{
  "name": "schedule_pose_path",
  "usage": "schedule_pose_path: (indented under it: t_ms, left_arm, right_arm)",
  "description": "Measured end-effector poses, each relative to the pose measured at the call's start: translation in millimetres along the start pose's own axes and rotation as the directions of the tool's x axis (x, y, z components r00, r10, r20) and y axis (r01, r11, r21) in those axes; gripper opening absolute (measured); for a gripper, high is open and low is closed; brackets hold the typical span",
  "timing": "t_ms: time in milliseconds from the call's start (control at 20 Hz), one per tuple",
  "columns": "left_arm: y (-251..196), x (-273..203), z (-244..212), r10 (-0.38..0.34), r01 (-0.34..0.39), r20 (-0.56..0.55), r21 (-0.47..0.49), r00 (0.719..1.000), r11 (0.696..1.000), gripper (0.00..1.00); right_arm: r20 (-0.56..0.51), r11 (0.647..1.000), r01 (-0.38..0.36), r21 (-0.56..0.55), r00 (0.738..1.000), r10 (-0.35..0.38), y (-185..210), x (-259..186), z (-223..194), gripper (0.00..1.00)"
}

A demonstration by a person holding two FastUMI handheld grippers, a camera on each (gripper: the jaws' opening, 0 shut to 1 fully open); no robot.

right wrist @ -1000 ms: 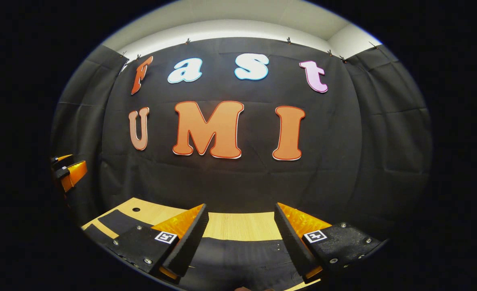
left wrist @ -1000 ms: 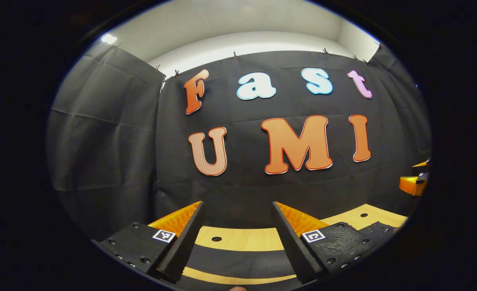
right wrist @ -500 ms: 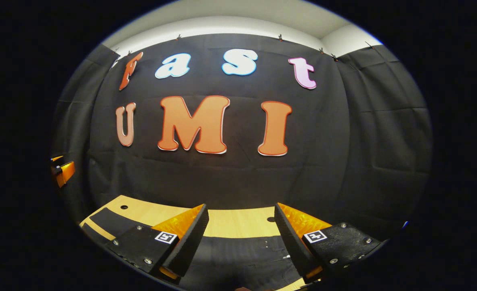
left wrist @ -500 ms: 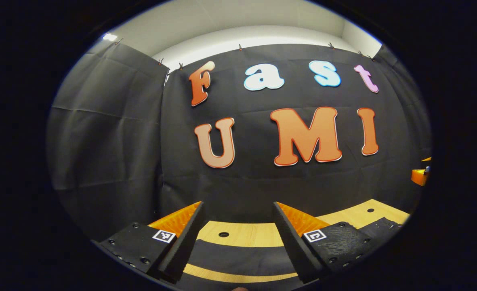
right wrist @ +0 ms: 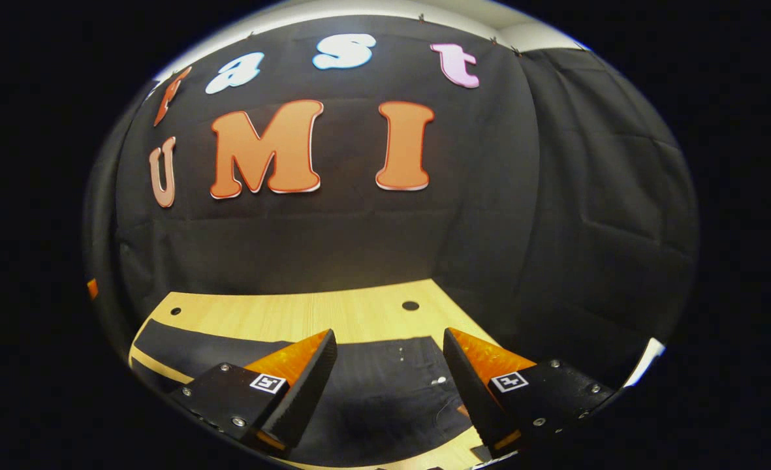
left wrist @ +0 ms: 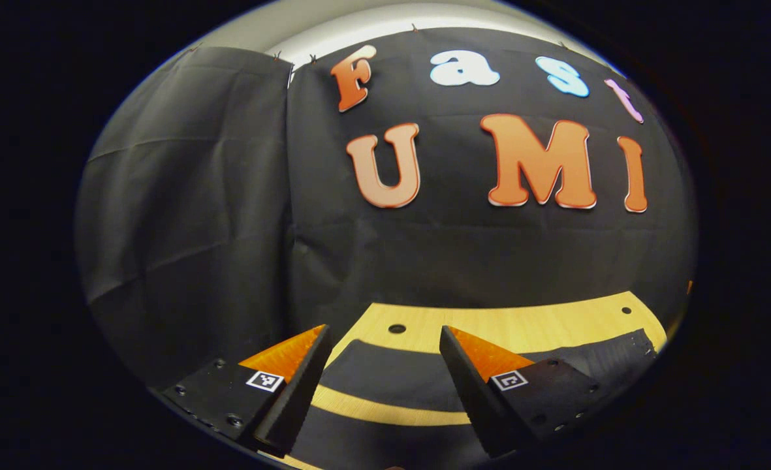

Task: Grasp the waist and the cuffs of the jeans and fold them to make the two legs overlap; first hold the waist and fold one-third of the jeans toward the cuffs, then hold the cuffs and fold the remaining one-third in the same direction to finish folding.

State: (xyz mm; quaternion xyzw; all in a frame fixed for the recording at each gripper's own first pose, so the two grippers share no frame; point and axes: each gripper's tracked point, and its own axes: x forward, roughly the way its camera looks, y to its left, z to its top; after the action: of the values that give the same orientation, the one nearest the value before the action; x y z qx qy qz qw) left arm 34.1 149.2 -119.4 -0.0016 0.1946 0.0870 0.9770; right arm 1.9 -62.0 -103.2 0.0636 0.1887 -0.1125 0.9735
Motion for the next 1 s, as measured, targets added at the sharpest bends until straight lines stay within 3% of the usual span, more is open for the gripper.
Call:
schedule_pose_path:
  t_ms: [200,400,600,700,950,1000]
  left_arm:
    - [27,8,-55,0.021,-0.033,-0.187,-0.059,0.982,0.998,0.99]
    - [59,15,-105,0.063,-0.113,-0.346,-0.126,0.936,0.986,0.99]
    - [82,12,-168,0.054,-0.179,-0.546,-0.179,0.836,0.968,1.00]
    - [87,19,-192,0.065,-0.240,-0.606,-0.213,0.793,0.947,1.00]
    - [85,18,-226,0.058,-0.327,-0.715,-0.244,0.696,0.913,0.99]
    - [83,15,-233,0.051,-0.340,-0.737,-0.248,0.674,0.907,0.99]
  right_arm:
    - [-0.117,0.992,-0.005,0.130,0.993,0.020,-2,12,-29,0.98]
    - [-0.243,0.986,0.050,0.161,0.970,-0.009,-18,22,-64,0.98]
    - [-0.365,0.958,0.096,0.271,0.931,0.010,-32,30,-97,0.98]
    - [-0.421,0.946,0.151,0.287,0.907,-0.017,-50,31,-115,0.98]
    - [-0.586,0.887,0.290,0.359,0.810,-0.027,-81,29,-166,0.99]
    - [-0.598,0.872,0.310,0.378,0.801,-0.026,-86,29,-171,0.99]
